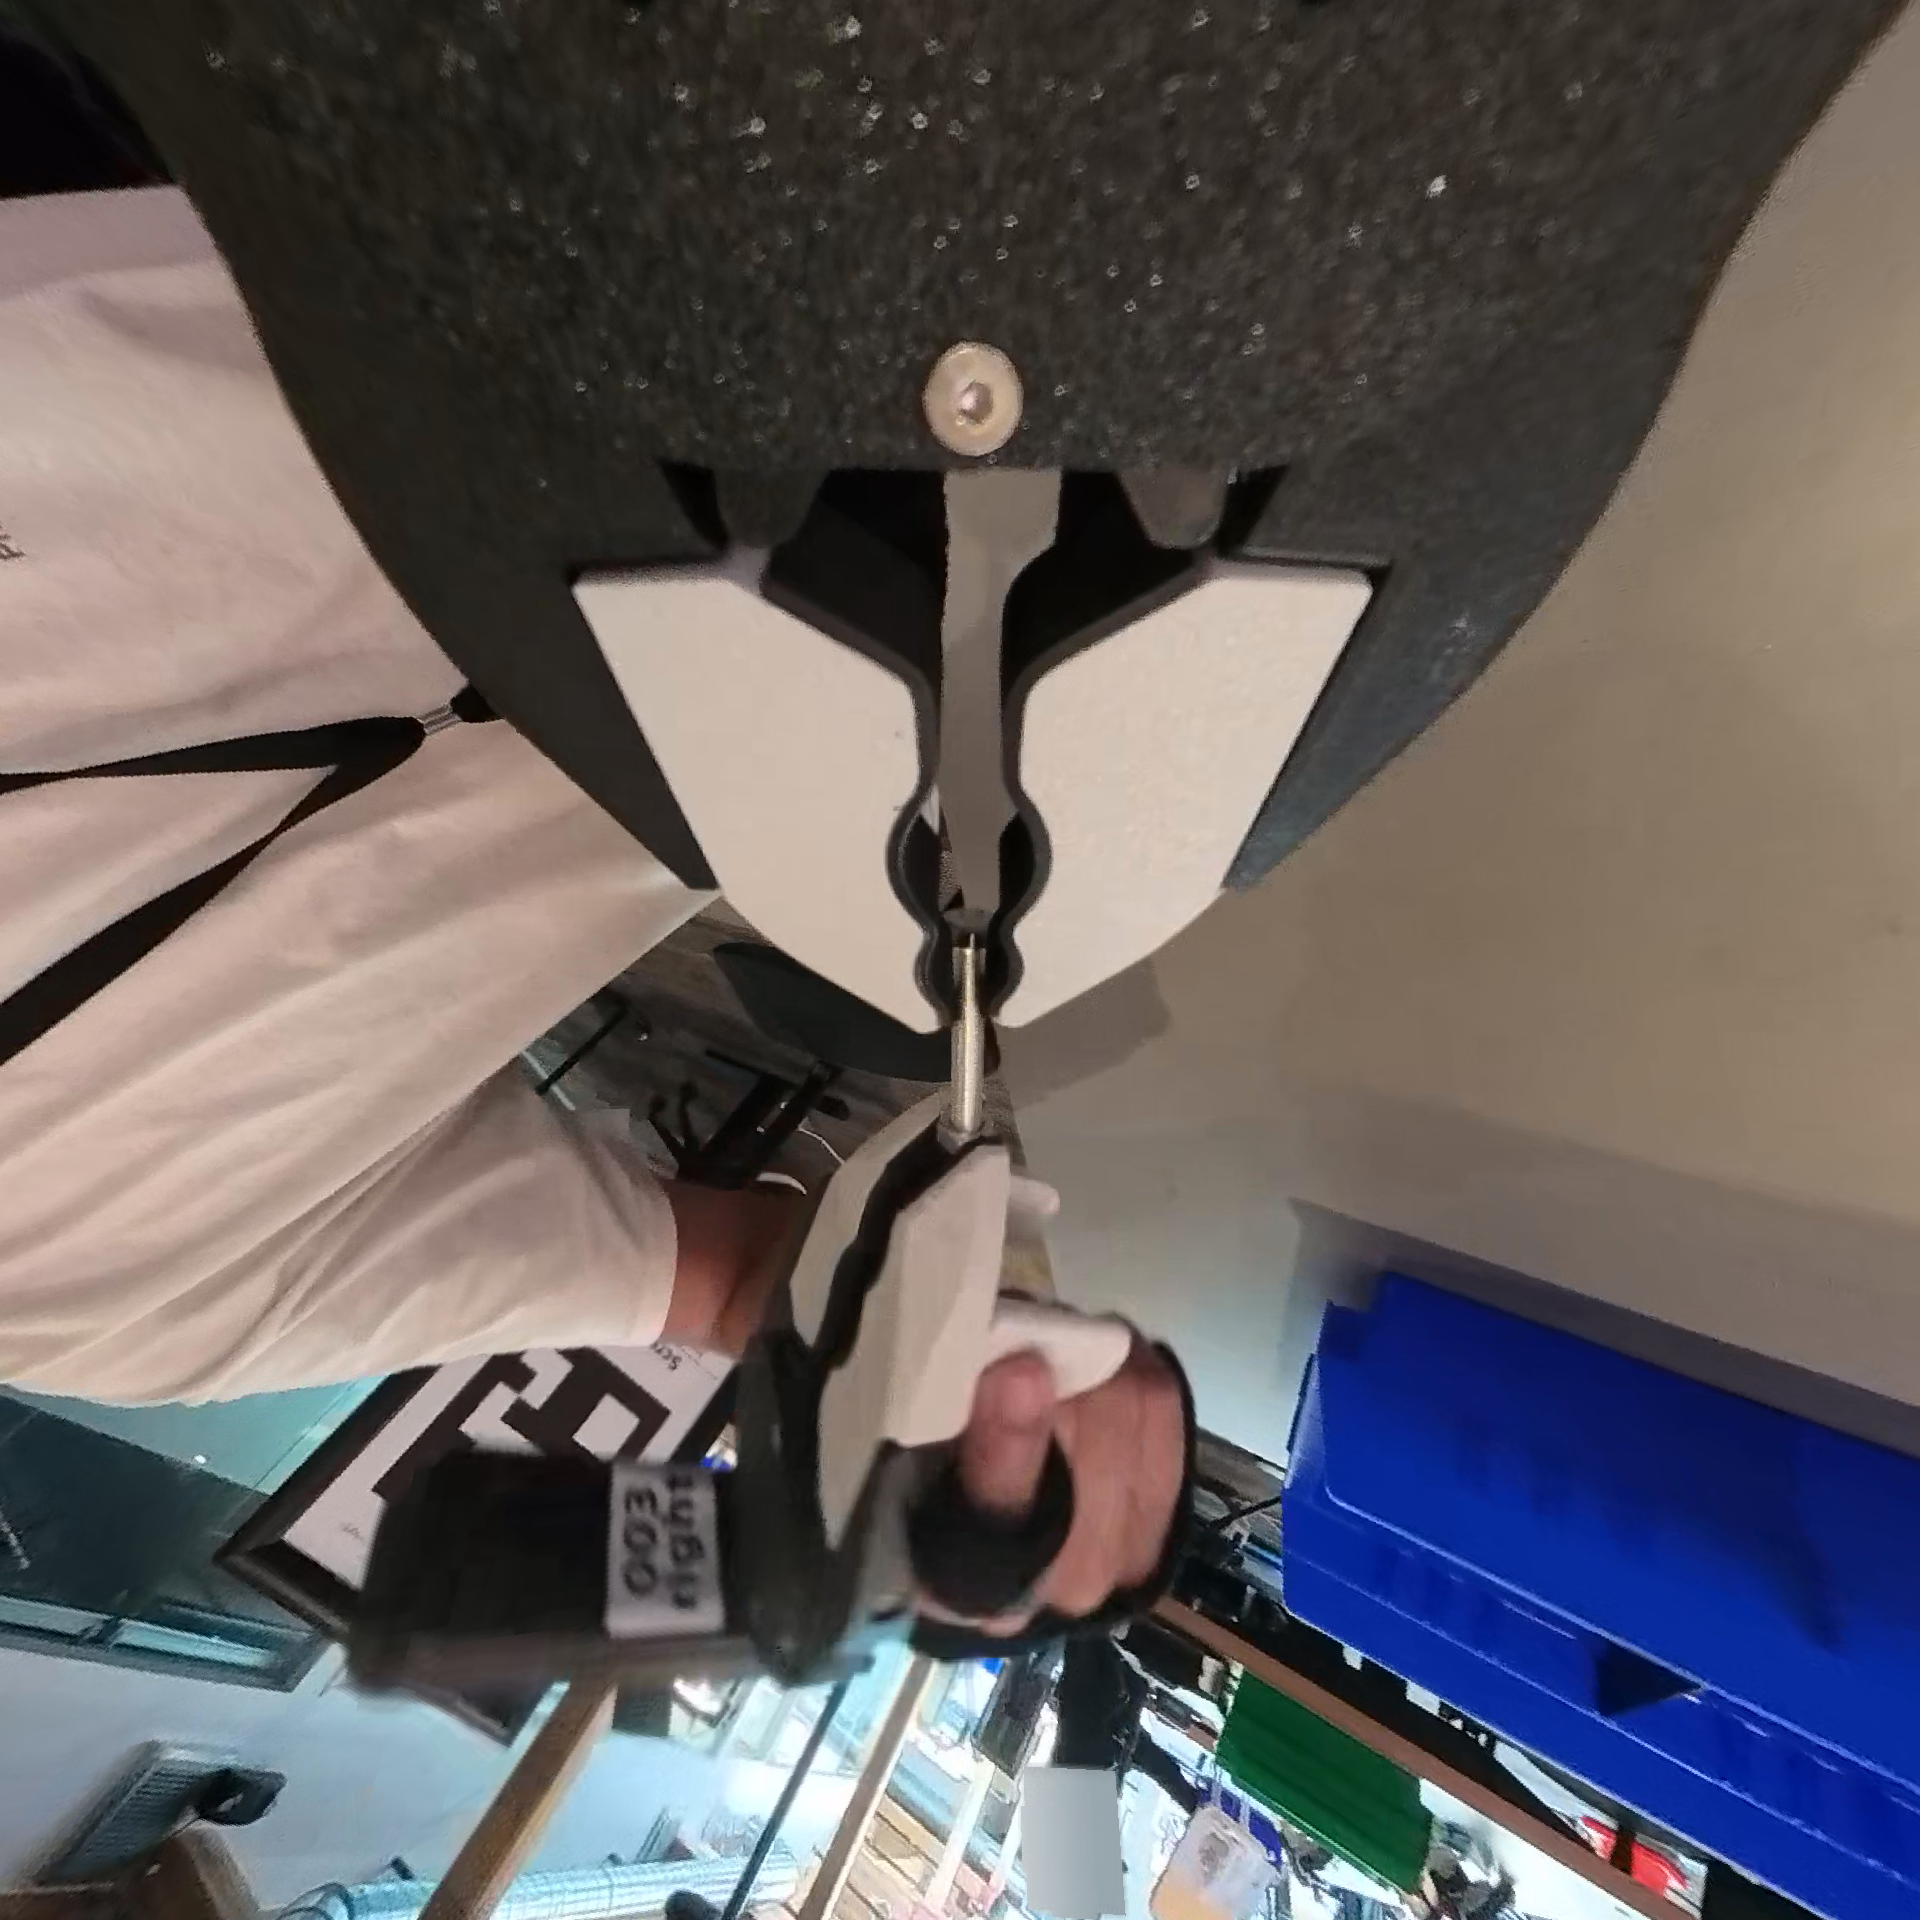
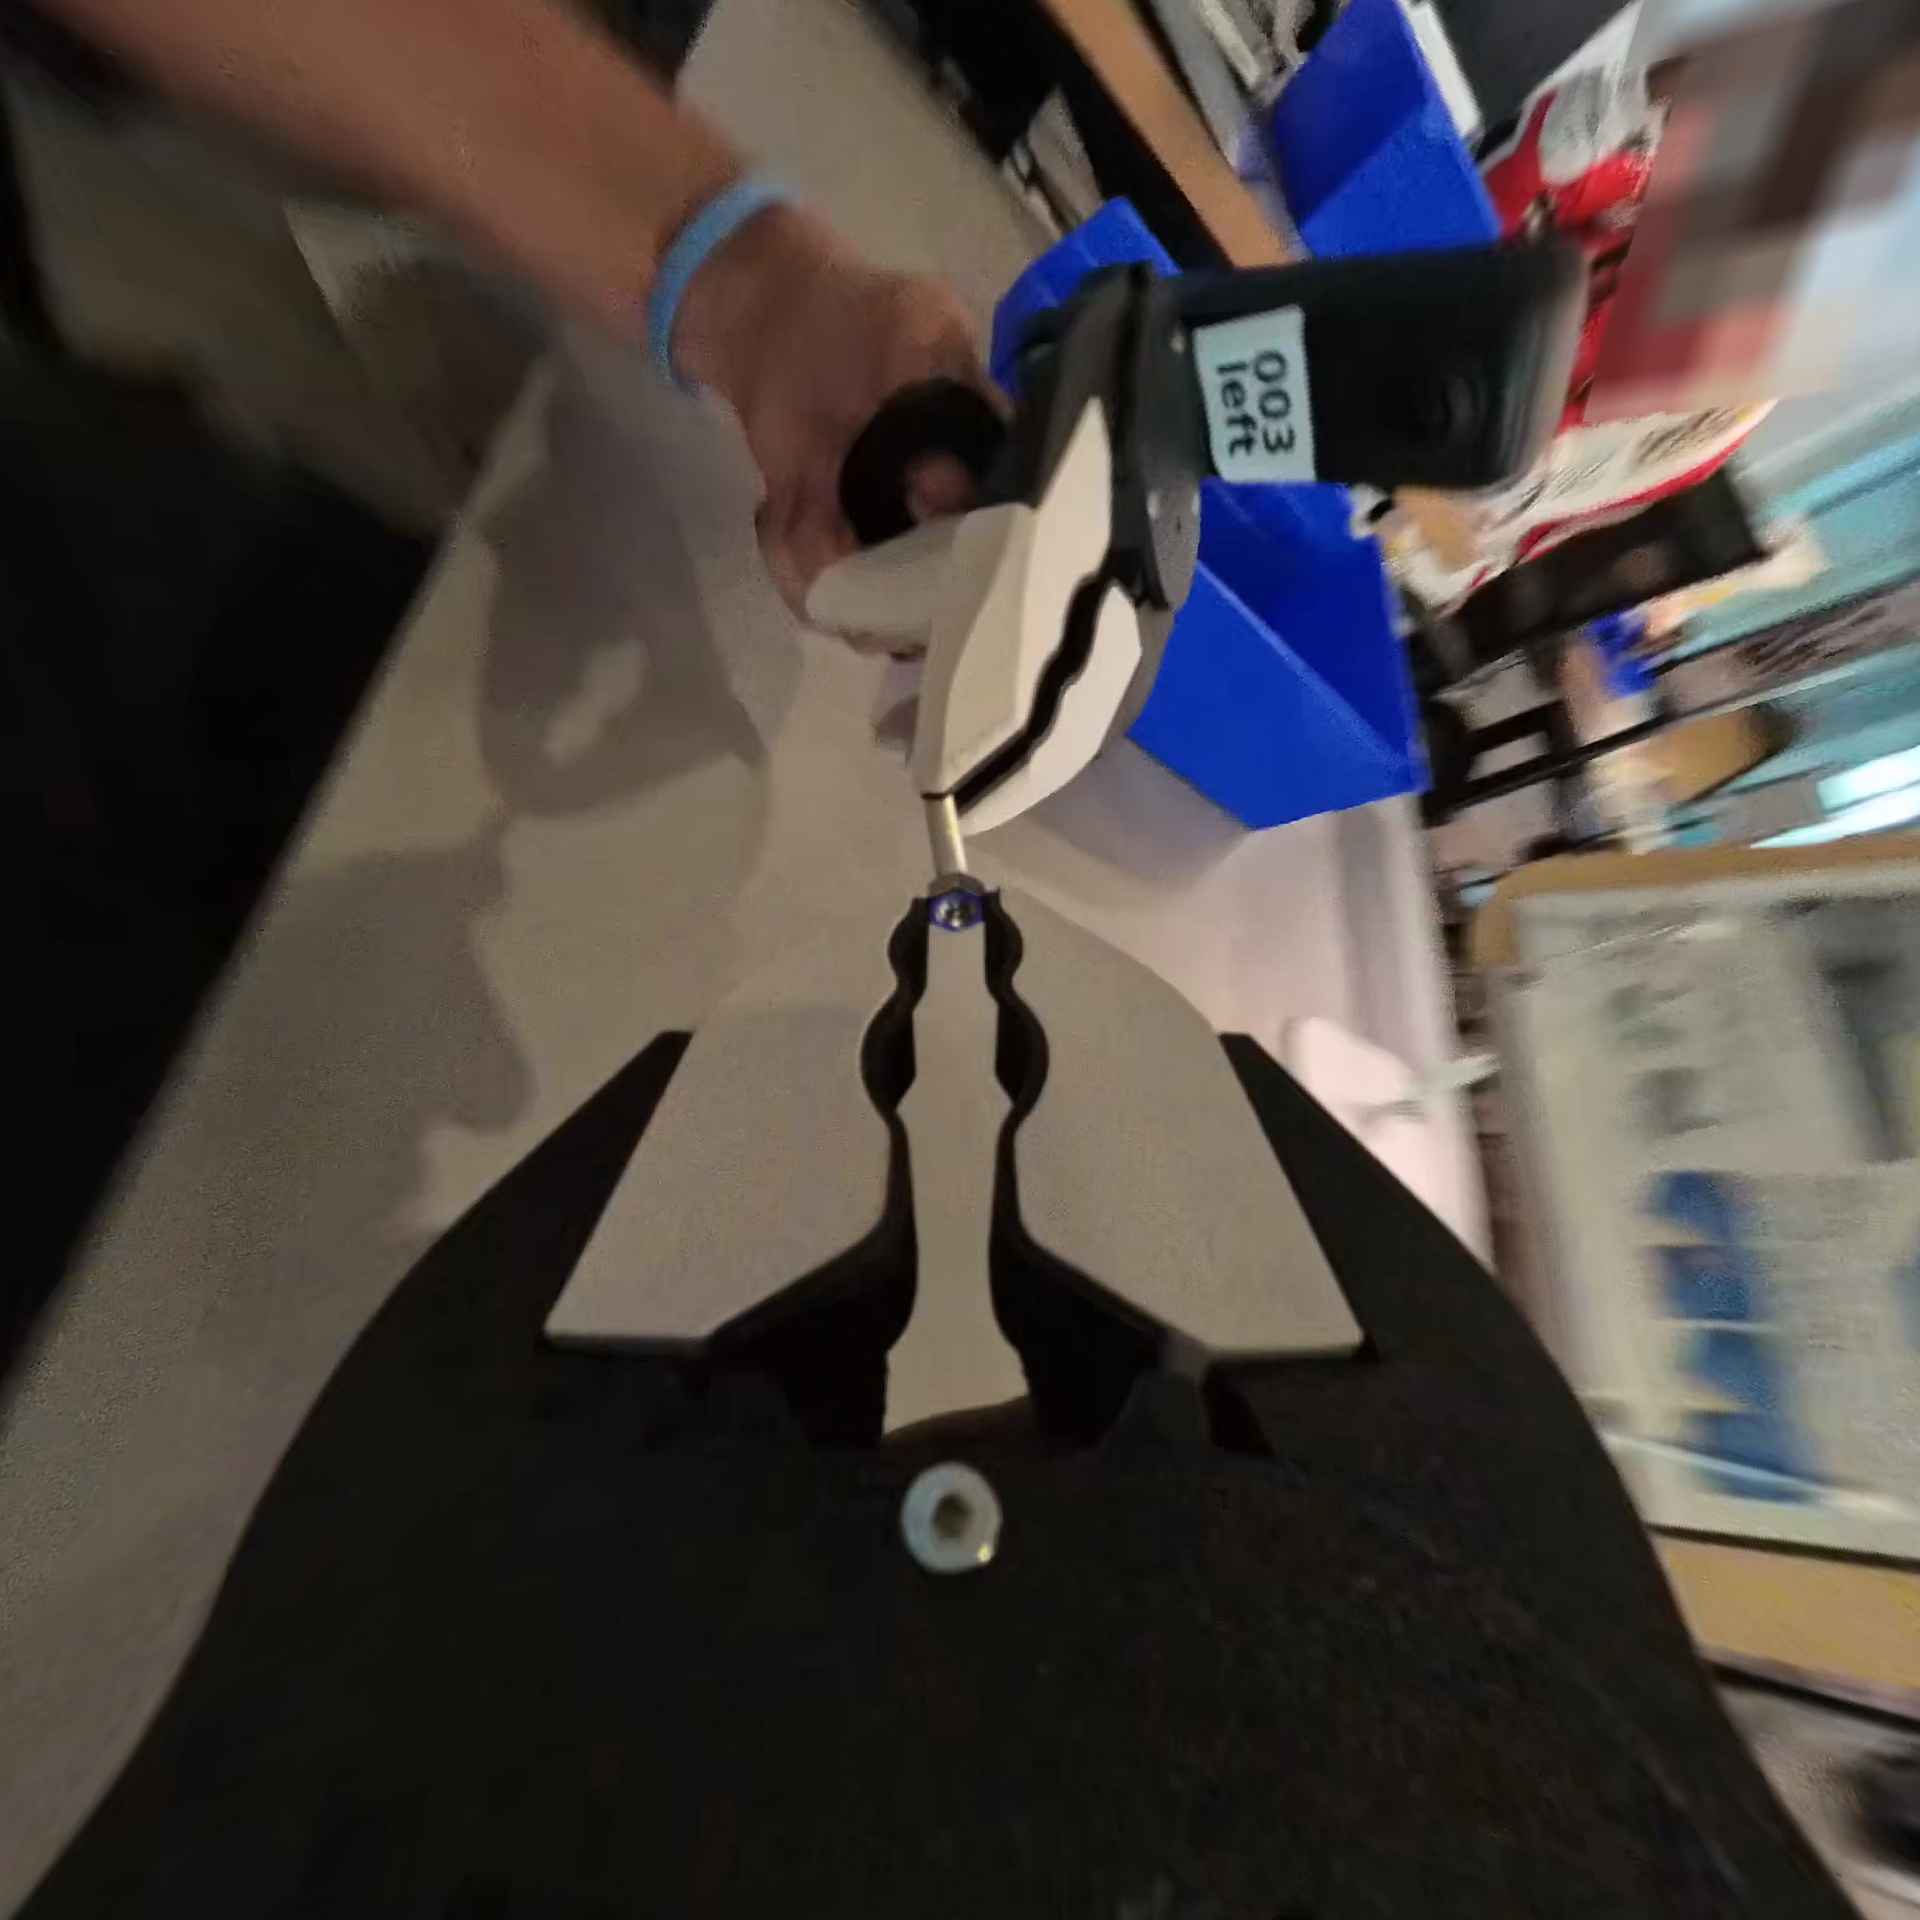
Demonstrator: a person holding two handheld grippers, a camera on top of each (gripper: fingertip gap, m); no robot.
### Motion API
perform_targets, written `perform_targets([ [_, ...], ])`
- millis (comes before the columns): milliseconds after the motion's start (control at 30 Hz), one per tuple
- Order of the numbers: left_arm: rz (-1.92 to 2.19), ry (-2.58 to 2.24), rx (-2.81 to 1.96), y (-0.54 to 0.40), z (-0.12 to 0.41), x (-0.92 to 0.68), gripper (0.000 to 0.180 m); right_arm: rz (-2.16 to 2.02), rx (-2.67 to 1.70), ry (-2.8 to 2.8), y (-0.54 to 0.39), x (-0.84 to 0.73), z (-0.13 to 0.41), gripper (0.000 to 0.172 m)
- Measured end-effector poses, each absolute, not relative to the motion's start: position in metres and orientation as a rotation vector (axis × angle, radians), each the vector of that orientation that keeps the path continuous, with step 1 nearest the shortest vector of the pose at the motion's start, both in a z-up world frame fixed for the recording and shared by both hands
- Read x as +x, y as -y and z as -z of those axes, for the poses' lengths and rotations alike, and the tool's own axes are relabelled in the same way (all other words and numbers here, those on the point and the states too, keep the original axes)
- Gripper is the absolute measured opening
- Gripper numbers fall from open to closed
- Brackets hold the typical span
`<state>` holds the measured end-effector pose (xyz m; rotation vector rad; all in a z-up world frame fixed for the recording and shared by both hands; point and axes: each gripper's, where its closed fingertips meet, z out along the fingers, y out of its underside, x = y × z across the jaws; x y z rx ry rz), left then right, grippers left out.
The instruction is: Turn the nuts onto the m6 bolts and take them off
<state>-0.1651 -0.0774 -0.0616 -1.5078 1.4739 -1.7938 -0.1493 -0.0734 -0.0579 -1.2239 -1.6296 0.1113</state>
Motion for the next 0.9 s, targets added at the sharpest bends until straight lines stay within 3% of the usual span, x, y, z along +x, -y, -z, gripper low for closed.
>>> perform_targets([
  [167,1.852,-1.496,-1.506,0.082,0.065,-0.167,0.005,0.47,-0.734,1.853,0.078,-0.151,0.059,0.009],
  [467,1.931,-1.503,-1.453,0.089,0.056,-0.171,0.005,0.416,-0.671,1.798,0.088,-0.15,0.047,0.01],
  [667,1.815,-1.402,-1.493,0.066,0.054,-0.171,0.005,-0.056,-1.146,1.437,0.069,-0.139,0.029,0.01],
  [900,1.07,-0.88,-1.592,-0.021,0.05,-0.176,0.005,-0.853,-1.794,0.481,0.026,-0.093,0.043,0.01],
])
